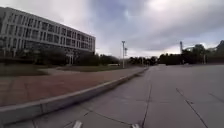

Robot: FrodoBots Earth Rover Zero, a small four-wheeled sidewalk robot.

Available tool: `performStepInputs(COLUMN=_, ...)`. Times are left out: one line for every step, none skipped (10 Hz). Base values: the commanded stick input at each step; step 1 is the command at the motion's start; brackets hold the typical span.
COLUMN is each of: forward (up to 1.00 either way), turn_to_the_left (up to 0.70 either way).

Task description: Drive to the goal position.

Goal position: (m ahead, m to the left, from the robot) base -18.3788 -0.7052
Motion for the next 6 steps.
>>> performStepInputs(forward=0.7, turn_to_the_left=-0.34)
performStepInputs(forward=0.7, turn_to_the_left=-0.34)
performStepInputs(forward=0.7, turn_to_the_left=-0.34)
performStepInputs(forward=0.7, turn_to_the_left=-0.34)
performStepInputs(forward=0.7, turn_to_the_left=-0.34)
performStepInputs(forward=0.7, turn_to_the_left=-0.34)
